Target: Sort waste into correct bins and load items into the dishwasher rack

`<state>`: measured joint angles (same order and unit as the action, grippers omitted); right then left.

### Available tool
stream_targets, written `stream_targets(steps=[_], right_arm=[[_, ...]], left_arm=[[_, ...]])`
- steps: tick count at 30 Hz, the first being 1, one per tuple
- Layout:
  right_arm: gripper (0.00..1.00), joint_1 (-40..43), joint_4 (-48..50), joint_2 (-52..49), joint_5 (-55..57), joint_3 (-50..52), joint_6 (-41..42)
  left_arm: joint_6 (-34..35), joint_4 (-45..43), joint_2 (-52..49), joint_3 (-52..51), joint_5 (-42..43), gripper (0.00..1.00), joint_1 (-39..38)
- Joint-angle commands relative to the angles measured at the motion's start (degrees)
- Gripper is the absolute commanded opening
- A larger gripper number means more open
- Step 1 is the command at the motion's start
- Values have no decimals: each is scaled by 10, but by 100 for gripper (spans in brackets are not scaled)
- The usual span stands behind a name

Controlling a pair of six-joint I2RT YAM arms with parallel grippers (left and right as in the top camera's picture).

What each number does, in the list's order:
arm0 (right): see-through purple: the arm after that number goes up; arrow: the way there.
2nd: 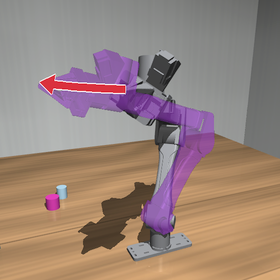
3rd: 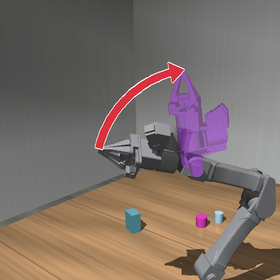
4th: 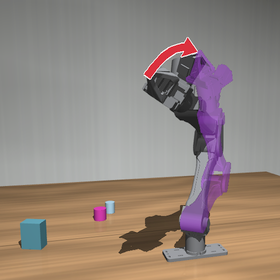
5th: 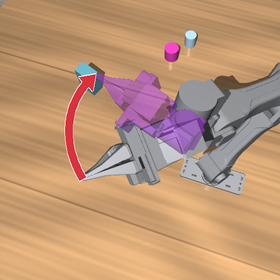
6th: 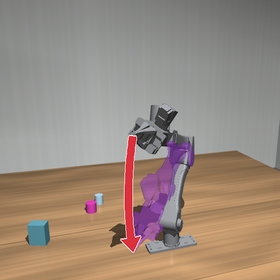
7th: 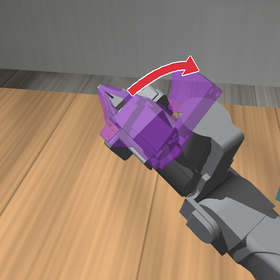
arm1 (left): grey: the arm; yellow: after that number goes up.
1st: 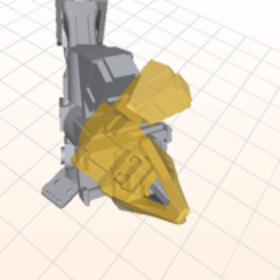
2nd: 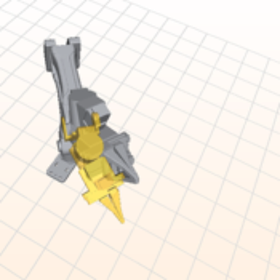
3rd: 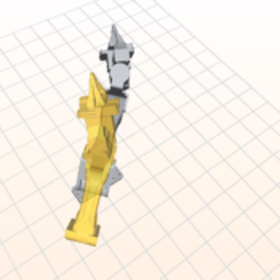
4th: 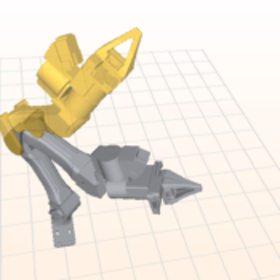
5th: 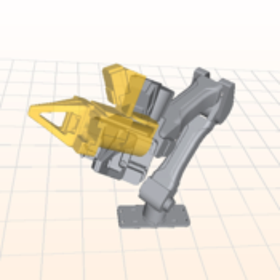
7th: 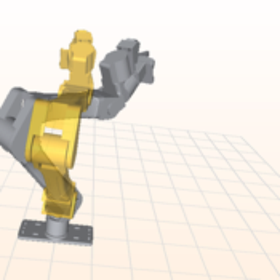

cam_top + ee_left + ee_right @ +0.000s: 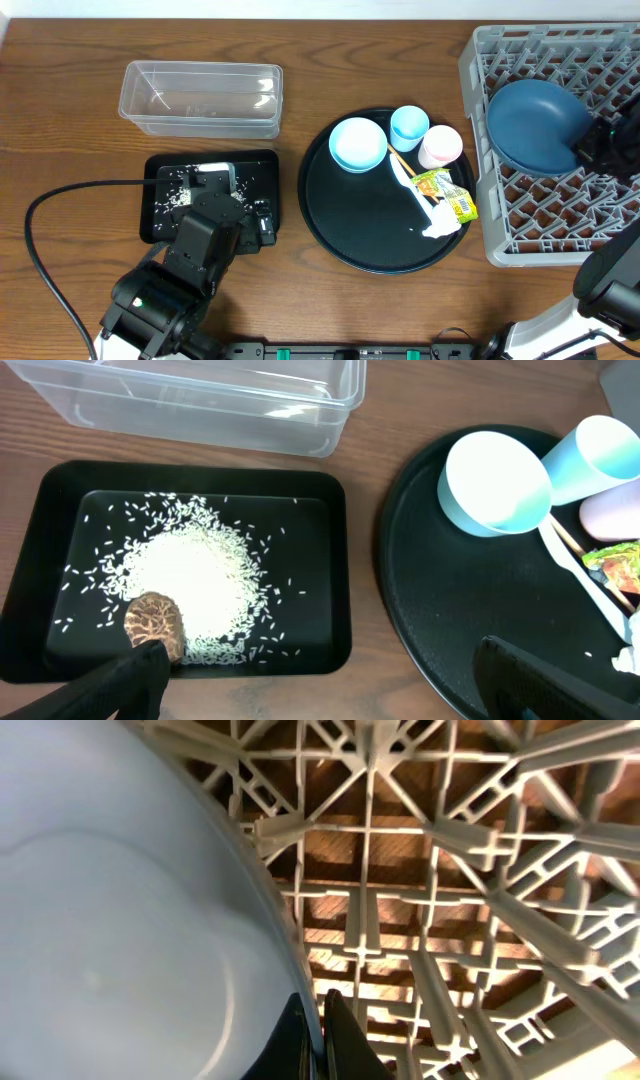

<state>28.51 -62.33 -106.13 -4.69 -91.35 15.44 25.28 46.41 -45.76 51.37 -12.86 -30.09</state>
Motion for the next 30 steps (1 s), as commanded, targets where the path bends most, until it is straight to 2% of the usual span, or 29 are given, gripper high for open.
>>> stream_targets(steps=[1,4,8,14,22,30], right_arm=[[1,3,-20,-1,7,-74,-7],[1,3,-52,-1,35,-141,-7],[1,3,-95,-1,138,-223,7],[1,3,-106,-1,232,-280,38],[1,3,-12,-1,364,-282,33],[1,4,149,-20,498,-282,-103]], left_arm=[[-3,1,0,8,-9,98,2],[-3,1,0,8,-9,98,2],[-3,1,0,8,-9,98,2],[-3,1,0,8,-9,98,2],[-3,1,0,8,-9,98,2],[-3,1,0,8,-9,98,2]])
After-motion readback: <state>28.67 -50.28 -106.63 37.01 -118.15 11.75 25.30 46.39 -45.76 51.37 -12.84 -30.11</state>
